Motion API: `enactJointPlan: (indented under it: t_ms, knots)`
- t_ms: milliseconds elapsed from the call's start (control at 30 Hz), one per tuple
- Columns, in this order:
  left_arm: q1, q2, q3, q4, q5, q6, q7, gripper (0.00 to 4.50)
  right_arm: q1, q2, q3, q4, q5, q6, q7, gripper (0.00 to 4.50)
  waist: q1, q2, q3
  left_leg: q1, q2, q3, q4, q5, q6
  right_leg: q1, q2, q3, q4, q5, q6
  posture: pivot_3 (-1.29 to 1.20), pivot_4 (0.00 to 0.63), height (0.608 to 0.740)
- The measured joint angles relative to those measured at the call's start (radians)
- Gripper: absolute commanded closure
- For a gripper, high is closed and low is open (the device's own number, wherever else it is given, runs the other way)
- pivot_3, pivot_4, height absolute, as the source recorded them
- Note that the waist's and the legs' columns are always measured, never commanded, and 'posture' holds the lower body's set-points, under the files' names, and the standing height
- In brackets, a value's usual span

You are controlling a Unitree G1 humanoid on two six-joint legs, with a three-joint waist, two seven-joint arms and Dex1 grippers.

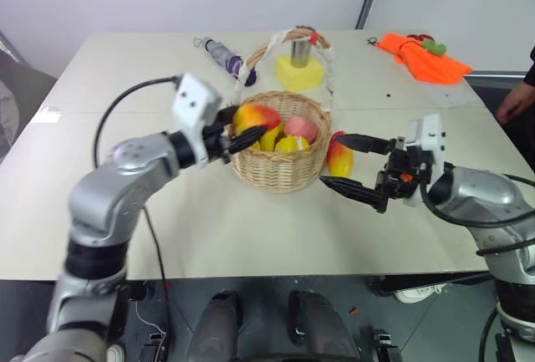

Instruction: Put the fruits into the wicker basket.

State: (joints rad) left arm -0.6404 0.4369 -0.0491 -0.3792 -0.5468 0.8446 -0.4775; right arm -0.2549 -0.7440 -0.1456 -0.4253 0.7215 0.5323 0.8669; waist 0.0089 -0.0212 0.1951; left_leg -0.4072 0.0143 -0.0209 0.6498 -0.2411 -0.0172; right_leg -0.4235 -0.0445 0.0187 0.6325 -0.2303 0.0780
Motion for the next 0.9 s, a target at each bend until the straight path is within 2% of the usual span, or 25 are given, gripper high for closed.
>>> enactJointPlan:
  t_ms: [100,133,300,400,667,900]
  knots:
    - [-0.021,-0.035,-0.041,0.047,0.024,0.002,0.009,0.35,0.0,0.022,0.005,0.013,-0.025,0.002,-0.045,0.0,-0.014,0.0,0.0,0.0,0.001,0.0,-0.002,0.0,0.0,-0.001,0.001,0.0,0.0,0.0,0.001,0.0,0.15,0.74]
    - [-0.02,-0.034,-0.053,0.058,0.034,0.001,0.007,0.14,0.0,0.025,0.009,0.021,-0.045,0.004,-0.067,0.0,-0.019,0.0,0.0,0.0,0.001,0.0,-0.002,0.0,0.0,-0.001,0.001,0.0,0.0,0.0,0.001,0.0,0.15,0.74]
    - [0.003,0.001,-0.064,0.057,0.06,-0.036,-0.046,0.14,-0.001,0.065,0.026,0.071,-0.145,0.034,-0.196,0.0,-0.024,0.001,0.0,0.001,0.001,0.0,-0.002,0.0,0.0,-0.001,0.002,0.0,0.001,0.0,-0.001,0.0,0.15,0.74]
    - [0.085,0.038,-0.049,0.016,0.044,-0.092,-0.128,0.14,-0.019,0.123,0.039,0.106,-0.179,0.082,-0.29,0.0,-0.026,0.001,0.0,0.001,0.001,0.0,-0.002,0.0,0.0,-0.002,0.002,0.001,0.001,-0.002,-0.003,0.0,0.15,0.74]
    - [0.329,0.199,0.12,-0.085,-0.102,-0.153,-0.353,0.14,-0.059,0.231,0.087,0.21,-0.312,0.187,-0.516,0.0,-0.02,0.001,0.0,0.0,0.001,0.001,-0.001,0.0,0.0,-0.002,0.0,0.001,0.001,-0.002,-0.004,0.0,0.15,0.74]
    - [0.394,0.227,0.159,-0.133,-0.139,-0.192,-0.393,0.14,-0.1,0.329,0.083,0.257,-0.325,0.267,-0.586,0.0,-0.021,0.001,0.0,0.0,0.001,0.001,-0.001,0.0,0.0,-0.002,0.0,0.001,0.001,-0.002,-0.004,0.0,0.15,0.74]
